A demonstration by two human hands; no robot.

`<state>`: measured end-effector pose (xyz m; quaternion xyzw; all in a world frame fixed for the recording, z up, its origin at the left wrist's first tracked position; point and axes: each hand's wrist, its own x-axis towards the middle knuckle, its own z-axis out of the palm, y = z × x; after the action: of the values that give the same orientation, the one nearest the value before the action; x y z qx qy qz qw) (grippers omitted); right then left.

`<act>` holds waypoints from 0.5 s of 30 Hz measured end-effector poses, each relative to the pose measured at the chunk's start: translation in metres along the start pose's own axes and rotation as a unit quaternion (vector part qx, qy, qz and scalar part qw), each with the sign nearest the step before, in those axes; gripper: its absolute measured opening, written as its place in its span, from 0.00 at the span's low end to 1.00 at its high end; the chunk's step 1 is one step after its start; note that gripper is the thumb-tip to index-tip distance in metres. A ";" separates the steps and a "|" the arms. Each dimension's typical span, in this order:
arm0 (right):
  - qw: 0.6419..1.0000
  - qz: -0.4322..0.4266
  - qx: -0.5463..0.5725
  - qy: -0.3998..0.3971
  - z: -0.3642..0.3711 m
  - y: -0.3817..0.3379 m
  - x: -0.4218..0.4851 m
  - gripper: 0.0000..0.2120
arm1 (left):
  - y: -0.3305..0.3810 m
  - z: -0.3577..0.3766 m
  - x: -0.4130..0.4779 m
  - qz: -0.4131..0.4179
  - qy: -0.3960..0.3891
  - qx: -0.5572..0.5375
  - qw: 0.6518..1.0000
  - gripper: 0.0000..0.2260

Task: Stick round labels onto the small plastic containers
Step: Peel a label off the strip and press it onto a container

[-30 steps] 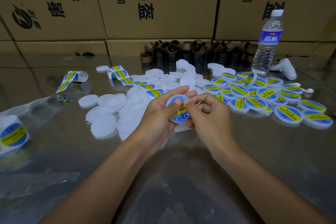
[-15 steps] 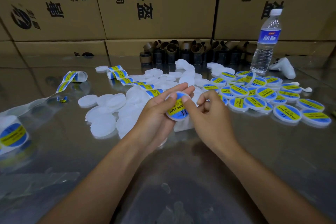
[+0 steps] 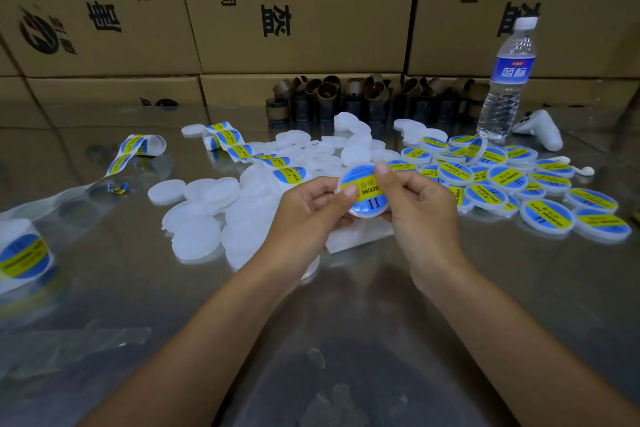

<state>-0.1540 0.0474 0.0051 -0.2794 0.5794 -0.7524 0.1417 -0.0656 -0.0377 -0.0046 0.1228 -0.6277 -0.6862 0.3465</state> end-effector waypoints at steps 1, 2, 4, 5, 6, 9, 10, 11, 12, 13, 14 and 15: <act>1.000 -0.009 -0.002 0.001 0.000 0.000 -0.001 0.14 | 0.000 -0.001 0.000 0.007 0.011 0.009 1.000 0.10; 1.000 -0.017 -0.004 -0.001 0.001 -0.001 -0.001 0.13 | 0.000 -0.001 0.001 0.013 0.020 0.015 1.000 0.11; 0.999 -0.027 -0.024 -0.011 0.002 -0.001 -0.003 0.11 | 0.001 -0.003 0.002 0.022 0.038 0.022 0.999 0.09; 0.999 -0.028 -0.039 -0.016 0.002 0.000 -0.003 0.09 | 0.001 -0.004 0.002 0.025 0.046 0.024 0.998 0.08; 0.998 -0.027 -0.049 -0.019 0.002 0.001 -0.003 0.07 | 0.002 -0.005 0.003 0.028 0.051 0.023 0.998 0.06; 0.998 -0.029 -0.052 -0.017 0.002 0.001 -0.003 0.05 | 0.002 -0.003 0.001 0.031 0.043 0.014 0.999 0.09; 0.998 -0.031 -0.049 -0.014 0.002 0.001 -0.003 0.05 | 0.003 -0.002 0.000 0.031 0.033 0.009 0.999 0.11; 0.998 -0.033 -0.046 -0.013 0.002 0.001 -0.003 0.06 | 0.003 -0.001 0.000 0.031 0.023 0.002 0.999 0.12; 0.998 -0.035 -0.042 -0.012 0.001 0.001 -0.003 0.06 | 0.003 0.000 -0.001 0.029 0.014 -0.006 0.999 0.12; 0.999 -0.036 -0.037 -0.013 0.001 0.002 -0.003 0.07 | 0.003 0.001 -0.001 0.027 0.009 -0.012 1.000 0.12; 0.999 -0.037 -0.035 -0.015 0.001 0.002 -0.004 0.07 | 0.003 0.001 -0.001 0.024 0.010 -0.012 1.000 0.11; 0.999 -0.040 -0.035 -0.015 0.001 0.002 -0.003 0.07 | 0.003 0.002 -0.001 0.023 0.011 -0.007 1.000 0.11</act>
<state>-0.1509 0.0477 0.0021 -0.3180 0.5915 -0.7327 0.1105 -0.0646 -0.0357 -0.0015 0.1135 -0.6216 -0.6810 0.3702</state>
